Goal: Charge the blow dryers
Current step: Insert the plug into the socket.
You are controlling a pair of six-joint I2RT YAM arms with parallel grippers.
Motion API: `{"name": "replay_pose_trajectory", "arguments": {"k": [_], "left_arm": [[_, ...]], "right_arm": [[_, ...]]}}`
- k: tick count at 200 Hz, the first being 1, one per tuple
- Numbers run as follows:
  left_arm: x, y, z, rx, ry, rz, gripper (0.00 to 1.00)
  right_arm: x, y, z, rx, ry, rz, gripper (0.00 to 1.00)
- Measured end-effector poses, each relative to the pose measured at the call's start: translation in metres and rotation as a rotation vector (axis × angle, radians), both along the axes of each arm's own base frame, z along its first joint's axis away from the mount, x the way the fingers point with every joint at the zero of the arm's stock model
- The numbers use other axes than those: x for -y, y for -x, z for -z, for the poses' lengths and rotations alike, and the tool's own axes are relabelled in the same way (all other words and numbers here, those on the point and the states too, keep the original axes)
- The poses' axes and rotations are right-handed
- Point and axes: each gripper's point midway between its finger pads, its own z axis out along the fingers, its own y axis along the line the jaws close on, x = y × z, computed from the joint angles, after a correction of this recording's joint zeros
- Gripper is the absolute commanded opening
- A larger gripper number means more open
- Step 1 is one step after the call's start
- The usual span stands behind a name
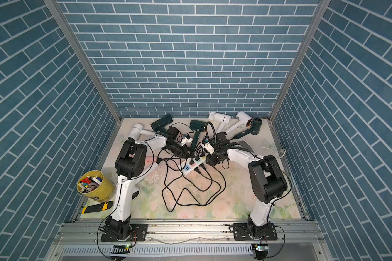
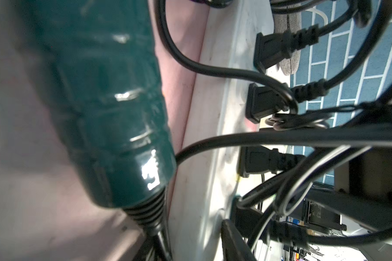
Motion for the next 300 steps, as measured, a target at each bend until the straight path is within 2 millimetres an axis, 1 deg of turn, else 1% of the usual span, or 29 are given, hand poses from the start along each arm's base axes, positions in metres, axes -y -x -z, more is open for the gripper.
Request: {"name": "replay_pose_trajectory", "arguments": {"k": [12,16,22,26,43,60,77,88,105,129,140,147,152,169,174,179,186,191,202,217,237,246,261,282,300], "left_arm": [[-0.001,0.000,-0.001,-0.002,0.001,-0.007,0.46],[-0.001,0.000,-0.001,-0.002,0.001,-0.009,0.47],[-0.001,0.000,-0.002,-0.002,0.002,-0.011,0.49],[-0.002,0.000,-0.002,-0.003,0.001,-0.014,0.50],[-0.003,0.000,-0.005,-0.005,-0.003,-0.024,0.54],[-0.004,0.000,-0.007,-0.007,-0.009,-0.035,0.64],[-0.006,0.002,-0.015,-0.004,-0.014,-0.047,0.70],[-0.008,0.004,-0.022,-0.001,-0.015,-0.056,0.75],[-0.011,0.006,-0.038,0.025,-0.010,-0.068,0.80],[-0.017,0.007,-0.062,0.073,0.002,-0.097,0.85],[-0.024,0.007,-0.071,0.093,0.006,-0.119,0.89],[-0.028,0.006,-0.074,0.100,0.008,-0.135,0.94],[-0.033,0.005,-0.076,0.106,0.009,-0.148,0.99],[-0.048,0.000,-0.079,0.113,-0.003,-0.202,0.99],[-0.051,-0.002,-0.079,0.114,-0.008,-0.213,0.99],[-0.054,-0.005,-0.079,0.117,-0.013,-0.224,0.99],[-0.057,-0.008,-0.078,0.120,-0.017,-0.238,1.00],[-0.058,-0.010,-0.077,0.121,-0.021,-0.244,0.99],[-0.059,-0.013,-0.077,0.120,-0.026,-0.255,0.99],[-0.055,-0.020,-0.079,0.126,-0.027,-0.259,0.98],[-0.048,-0.034,-0.077,0.134,-0.024,-0.261,0.88],[-0.045,-0.040,-0.074,0.128,-0.024,-0.261,0.81],[-0.041,-0.048,-0.065,0.113,-0.027,-0.257,0.68],[-0.033,-0.053,-0.047,0.076,-0.046,-0.243,0.56],[-0.024,-0.049,-0.035,0.044,-0.064,-0.221,0.52]], "right_arm": [[0.001,0.002,-0.004,-0.001,-0.007,0.007,0.72],[0.001,0.003,-0.006,0.003,-0.009,0.002,0.83],[0.002,0.005,-0.011,0.009,-0.018,0.005,0.95],[0.002,0.007,-0.014,0.007,-0.025,0.013,0.99],[0.001,0.011,-0.037,0.048,-0.061,0.004,0.99],[0.001,0.008,-0.062,0.116,-0.101,0.016,0.99],[0.004,0.009,-0.078,0.176,-0.139,0.043,0.99],[0.007,0.012,-0.083,0.200,-0.157,0.064,0.99],[0.013,0.018,-0.083,0.225,-0.164,0.080,0.99],[0.017,0.023,-0.088,0.249,-0.172,0.088,0.99],[0.018,0.023,-0.094,0.264,-0.187,0.095,0.99],[0.018,0.024,-0.098,0.271,-0.197,0.099,0.99],[0.017,0.024,-0.101,0.277,-0.204,0.102,0.99],[0.016,0.024,-0.106,0.286,-0.226,0.109,0.98],[0.016,0.024,-0.106,0.284,-0.232,0.107,0.98],[0.015,0.026,-0.105,0.277,-0.238,0.101,0.93],[0.013,0.028,-0.104,0.263,-0.244,0.090,0.82],[0.011,0.030,-0.101,0.250,-0.249,0.078,0.77],[0.006,0.034,-0.095,0.207,-0.256,0.055,0.75],[0.000,0.034,-0.079,0.142,-0.240,0.031,0.72],[-0.001,0.033,-0.052,0.071,-0.195,0.014,0.67],[0.000,0.035,-0.038,0.042,-0.168,0.005,0.61],[0.003,0.037,-0.021,0.008,-0.130,-0.003,0.53],[0.007,0.038,-0.005,-0.029,-0.077,-0.009,0.53],[0.008,0.033,-0.001,-0.040,-0.049,-0.011,0.53]]}}
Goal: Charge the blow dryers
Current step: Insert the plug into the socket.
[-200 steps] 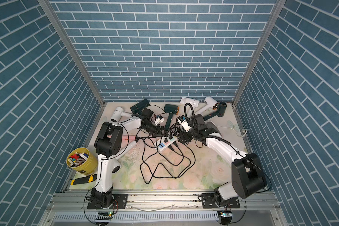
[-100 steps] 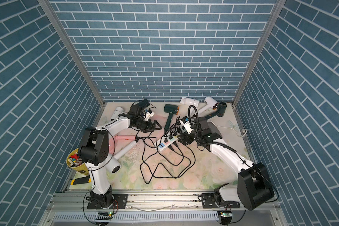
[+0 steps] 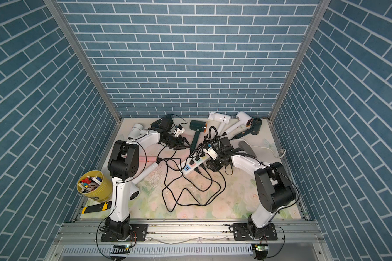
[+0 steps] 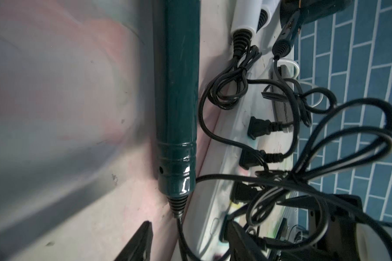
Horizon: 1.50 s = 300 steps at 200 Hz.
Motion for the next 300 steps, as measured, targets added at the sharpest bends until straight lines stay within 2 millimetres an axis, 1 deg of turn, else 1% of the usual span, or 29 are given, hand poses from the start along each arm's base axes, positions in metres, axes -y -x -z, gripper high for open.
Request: {"name": "replay_pose_trajectory", "arguments": {"k": [21,41,82,106,149,175,188,222,271,300], "left_arm": [[0.011,0.003,0.008,-0.019,-0.018,0.030,0.49],[0.018,0.005,0.008,-0.021,-0.027,0.048,0.48],[0.017,0.007,0.008,-0.030,-0.040,0.054,0.45],[0.017,0.007,0.007,-0.037,-0.045,0.057,0.45],[0.028,0.000,0.002,-0.018,-0.039,0.074,0.44],[0.032,-0.003,0.002,-0.023,-0.034,0.082,0.44],[0.035,-0.007,0.002,-0.017,-0.023,0.087,0.43],[0.037,-0.008,0.002,-0.017,-0.015,0.094,0.43],[0.037,-0.008,0.002,-0.016,-0.016,0.095,0.42],[0.037,-0.008,0.002,-0.016,-0.016,0.096,0.41]], "right_arm": [[0.000,-0.008,-0.001,0.008,0.029,-0.005,0.53],[0.002,-0.012,0.002,0.002,0.060,-0.001,0.53],[0.009,-0.011,0.019,-0.048,0.129,-0.009,0.53],[0.011,-0.009,0.022,-0.068,0.146,-0.010,0.53],[0.012,-0.011,0.027,-0.076,0.165,-0.022,0.52],[0.012,-0.011,0.029,-0.081,0.173,-0.027,0.48],[0.010,-0.015,0.029,-0.080,0.175,-0.030,0.46],[0.005,-0.021,0.036,-0.091,0.194,-0.037,0.41],[0.005,-0.017,0.040,-0.106,0.219,-0.044,0.39],[0.004,-0.018,0.042,-0.111,0.233,-0.051,0.36]]}}
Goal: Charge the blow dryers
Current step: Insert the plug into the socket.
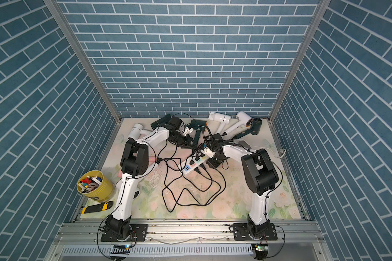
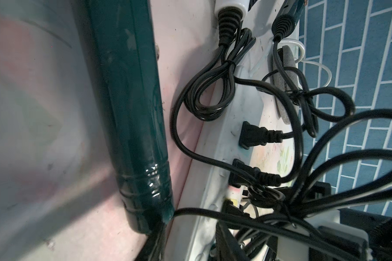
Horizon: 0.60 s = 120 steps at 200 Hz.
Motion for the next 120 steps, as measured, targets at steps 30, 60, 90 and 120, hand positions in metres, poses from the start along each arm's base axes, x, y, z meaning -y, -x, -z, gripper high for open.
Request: {"name": "replay_pose_trajectory", "arguments": {"k": [30,60,90,120], "left_arm": [[-0.0001,0.0001,0.0002,0.000,0.000,0.000,0.41],[0.0002,0.0003,0.0001,-0.001,0.000,0.001,0.41],[0.0014,0.0011,0.0005,-0.003,0.003,0.004,0.41],[0.0080,0.0045,0.0022,-0.002,0.005,0.023,0.41]], "right_arm": [[0.0011,0.0007,0.0028,-0.004,0.012,-0.010,0.31],[0.0007,-0.0003,0.0035,-0.004,0.024,-0.022,0.20],[-0.0001,0.0017,0.0038,-0.006,0.030,-0.030,0.07],[-0.0004,0.0017,0.0036,-0.007,0.029,-0.029,0.00]]}}
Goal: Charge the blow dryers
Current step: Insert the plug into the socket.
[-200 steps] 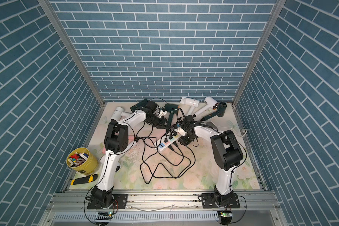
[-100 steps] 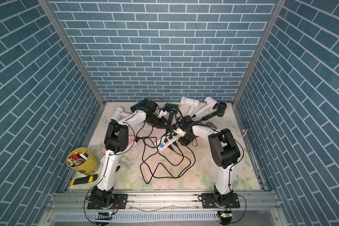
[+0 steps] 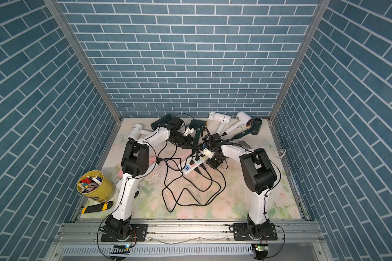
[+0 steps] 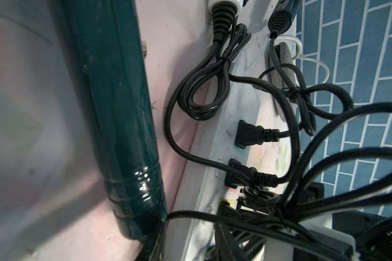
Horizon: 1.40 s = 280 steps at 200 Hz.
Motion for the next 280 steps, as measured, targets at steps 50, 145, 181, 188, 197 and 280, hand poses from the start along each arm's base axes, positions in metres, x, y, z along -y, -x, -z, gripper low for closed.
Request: {"name": "replay_pose_trajectory", "arguments": {"k": [50,145,181,188,197,280], "left_arm": [[0.010,0.013,0.027,-0.027,-0.025,0.039,0.40],[0.012,0.014,0.028,-0.002,0.002,0.048,0.39],[0.013,0.013,0.028,0.006,0.003,0.048,0.38],[0.014,0.012,0.027,0.009,0.004,0.048,0.38],[0.014,0.012,0.027,0.013,0.005,0.048,0.38],[0.021,0.013,0.029,0.038,0.004,0.063,0.37]], "right_arm": [[0.000,0.001,-0.001,-0.011,-0.004,0.038,0.00],[-0.005,0.003,-0.010,-0.041,-0.021,0.165,0.00],[-0.011,0.000,-0.017,-0.041,-0.028,0.211,0.00],[-0.012,-0.001,-0.018,-0.038,-0.028,0.217,0.00],[-0.013,-0.002,-0.018,-0.035,-0.025,0.227,0.00],[-0.016,-0.003,-0.012,-0.070,-0.001,0.254,0.00]]}}
